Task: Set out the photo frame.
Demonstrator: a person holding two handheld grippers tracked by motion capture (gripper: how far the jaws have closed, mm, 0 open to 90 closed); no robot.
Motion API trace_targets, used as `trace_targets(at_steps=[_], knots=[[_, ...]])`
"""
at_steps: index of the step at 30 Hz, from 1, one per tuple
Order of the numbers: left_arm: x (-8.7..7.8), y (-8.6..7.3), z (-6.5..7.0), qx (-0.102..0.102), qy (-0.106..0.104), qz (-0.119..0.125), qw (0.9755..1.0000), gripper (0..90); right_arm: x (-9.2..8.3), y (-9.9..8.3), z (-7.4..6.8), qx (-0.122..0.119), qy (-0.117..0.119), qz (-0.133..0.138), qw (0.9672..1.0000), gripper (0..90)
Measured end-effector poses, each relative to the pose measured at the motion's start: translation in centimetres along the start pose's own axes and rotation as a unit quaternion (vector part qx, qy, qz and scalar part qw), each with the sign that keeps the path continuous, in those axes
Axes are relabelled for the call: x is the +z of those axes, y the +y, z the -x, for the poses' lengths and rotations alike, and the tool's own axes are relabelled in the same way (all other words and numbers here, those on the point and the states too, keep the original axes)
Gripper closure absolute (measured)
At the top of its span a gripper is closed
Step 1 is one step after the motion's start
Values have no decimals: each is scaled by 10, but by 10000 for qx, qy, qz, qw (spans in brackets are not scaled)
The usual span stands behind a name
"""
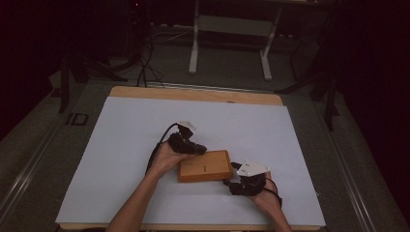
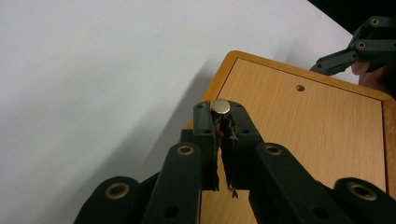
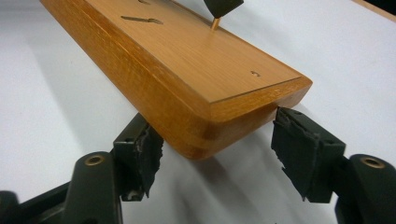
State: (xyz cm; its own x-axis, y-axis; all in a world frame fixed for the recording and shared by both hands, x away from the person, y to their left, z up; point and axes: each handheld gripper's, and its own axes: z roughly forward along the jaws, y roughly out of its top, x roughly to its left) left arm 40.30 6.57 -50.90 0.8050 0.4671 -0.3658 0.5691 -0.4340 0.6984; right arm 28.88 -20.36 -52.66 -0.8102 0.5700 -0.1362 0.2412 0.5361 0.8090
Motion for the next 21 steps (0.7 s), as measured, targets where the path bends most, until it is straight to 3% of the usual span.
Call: trace_targets(at_steps=[9, 15, 21], knots=[[6, -1, -5, -143, -103, 41, 9998, 850, 0, -1, 0, -74, -113, 67, 9999, 360], [7, -1, -2, -125, -140, -69, 9998, 850, 1, 1, -6, -298, -123, 76, 9995, 323], [7, -1, -2, -145, -180, -121, 9997, 849, 1, 2, -6, -326, -119, 137, 9993, 315]])
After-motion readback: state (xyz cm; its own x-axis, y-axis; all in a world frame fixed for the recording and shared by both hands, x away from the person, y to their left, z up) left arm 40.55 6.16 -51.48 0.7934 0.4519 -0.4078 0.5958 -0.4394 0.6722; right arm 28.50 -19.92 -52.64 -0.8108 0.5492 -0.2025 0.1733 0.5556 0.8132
